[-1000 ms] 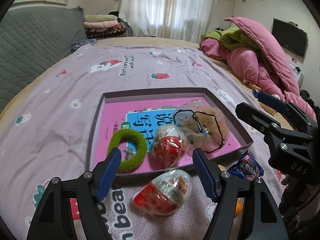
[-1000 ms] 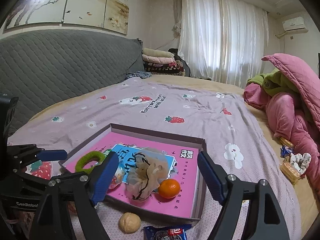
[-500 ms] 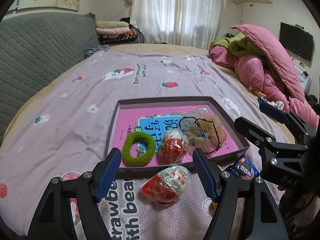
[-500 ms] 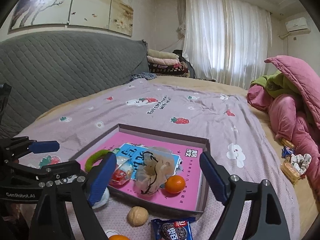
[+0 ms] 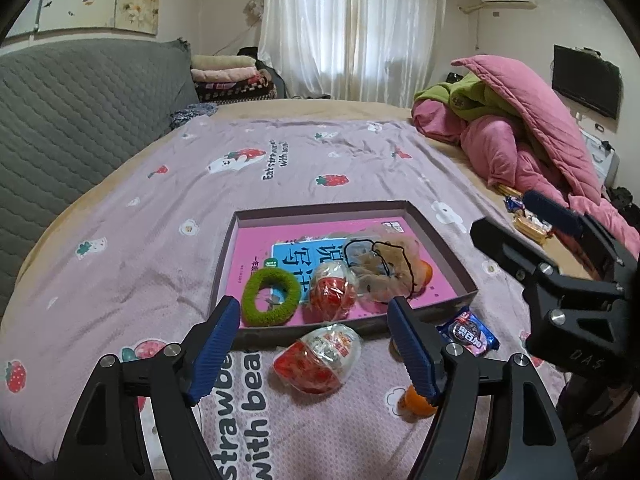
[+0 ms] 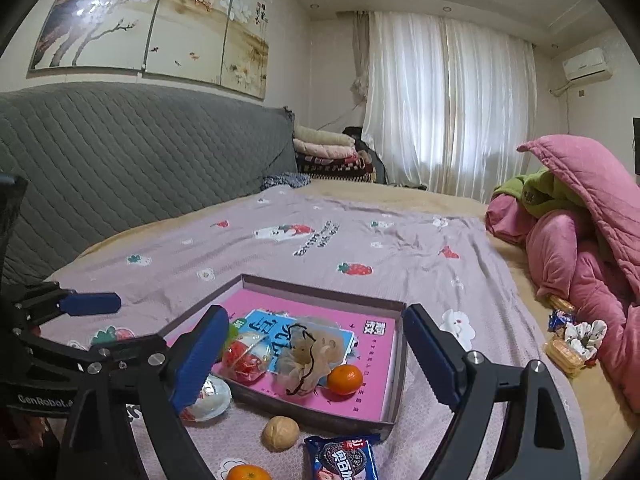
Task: Organize objects
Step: 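Withdraw both tools from the tray toward the loose items on the sheet, then grasp the mandarin orange with the left tool while the right tool grasps the blue biscuit packet, then carry the orange with the left tool over the tray while the right tool carries the packet there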
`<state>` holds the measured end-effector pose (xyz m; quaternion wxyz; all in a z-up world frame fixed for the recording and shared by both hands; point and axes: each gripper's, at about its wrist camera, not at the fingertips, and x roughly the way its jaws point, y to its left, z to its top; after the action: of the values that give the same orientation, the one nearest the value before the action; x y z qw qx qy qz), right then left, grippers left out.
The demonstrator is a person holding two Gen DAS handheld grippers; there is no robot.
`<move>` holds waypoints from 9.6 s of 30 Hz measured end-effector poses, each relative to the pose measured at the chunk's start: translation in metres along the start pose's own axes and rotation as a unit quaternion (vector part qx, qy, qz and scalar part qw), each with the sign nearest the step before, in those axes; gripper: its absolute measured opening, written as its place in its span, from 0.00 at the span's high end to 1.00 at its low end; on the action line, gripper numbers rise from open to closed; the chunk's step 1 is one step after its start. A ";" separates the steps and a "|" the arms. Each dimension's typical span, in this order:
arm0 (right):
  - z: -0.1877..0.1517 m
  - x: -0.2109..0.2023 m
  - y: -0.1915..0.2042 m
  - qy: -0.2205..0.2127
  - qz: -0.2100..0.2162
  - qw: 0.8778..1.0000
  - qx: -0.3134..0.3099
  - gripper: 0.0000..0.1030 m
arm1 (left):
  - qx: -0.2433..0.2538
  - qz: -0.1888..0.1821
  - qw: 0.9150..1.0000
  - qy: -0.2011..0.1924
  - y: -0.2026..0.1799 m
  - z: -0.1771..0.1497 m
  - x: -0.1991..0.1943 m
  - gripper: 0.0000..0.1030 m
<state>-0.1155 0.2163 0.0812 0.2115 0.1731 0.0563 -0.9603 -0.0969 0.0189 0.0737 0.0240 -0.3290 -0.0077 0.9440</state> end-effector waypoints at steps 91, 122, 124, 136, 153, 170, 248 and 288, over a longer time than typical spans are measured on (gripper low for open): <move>-0.099 -0.055 -0.003 0.133 -0.070 0.988 -0.025 0.13 | 0.059 -0.071 0.991 0.098 -0.058 -0.096 0.001 0.25; -0.114 -0.031 -0.009 0.167 -0.065 0.984 -0.024 0.13 | 0.049 -0.081 0.987 0.127 -0.057 -0.108 0.041 0.25; -0.114 -0.030 -0.010 0.167 -0.066 0.983 -0.024 0.13 | 0.048 -0.082 0.987 0.126 -0.057 -0.108 0.044 0.25; -0.113 -0.020 -0.015 0.172 -0.055 0.983 -0.013 0.13 | 0.043 -0.089 0.987 0.126 -0.057 -0.105 0.058 0.25; -0.106 0.000 -0.026 0.180 -0.050 0.982 -0.016 0.13 | 0.043 -0.093 0.987 0.122 -0.061 -0.103 0.074 0.25; -0.103 0.026 -0.029 0.203 -0.019 0.979 0.002 0.13 | 0.048 -0.092 0.988 0.113 -0.071 -0.099 0.082 0.25; -0.080 -0.003 -0.014 0.119 0.020 0.992 0.034 0.50 | 0.001 -0.091 0.995 0.029 -0.018 -0.063 0.018 0.61; -0.012 0.003 0.010 0.055 0.010 0.998 0.010 0.50 | -0.032 -0.044 0.998 -0.029 0.044 -0.009 0.014 0.61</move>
<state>-0.1098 0.2083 0.0687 0.2162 0.2281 0.0567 -0.9476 -0.1035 -0.0242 0.0567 0.0547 -0.3016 -0.0528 0.9504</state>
